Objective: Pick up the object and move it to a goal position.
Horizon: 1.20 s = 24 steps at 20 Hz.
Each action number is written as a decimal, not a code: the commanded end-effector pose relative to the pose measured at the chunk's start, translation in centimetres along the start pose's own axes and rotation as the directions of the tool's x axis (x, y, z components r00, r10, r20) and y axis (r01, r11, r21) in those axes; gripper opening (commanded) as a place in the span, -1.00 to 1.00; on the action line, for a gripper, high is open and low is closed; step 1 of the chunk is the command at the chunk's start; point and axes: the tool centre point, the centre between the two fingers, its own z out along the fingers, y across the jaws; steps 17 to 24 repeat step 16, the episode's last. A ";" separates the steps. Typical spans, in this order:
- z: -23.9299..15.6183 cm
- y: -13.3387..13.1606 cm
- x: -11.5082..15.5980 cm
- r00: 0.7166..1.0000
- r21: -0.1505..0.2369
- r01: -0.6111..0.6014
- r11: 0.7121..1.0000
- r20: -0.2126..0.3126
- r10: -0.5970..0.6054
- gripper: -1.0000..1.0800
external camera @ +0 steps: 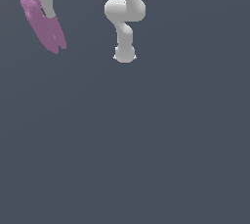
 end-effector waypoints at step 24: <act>-2.4 0.5 1.2 1.000 0.000 0.000 1.000 0.001 0.000 -1.00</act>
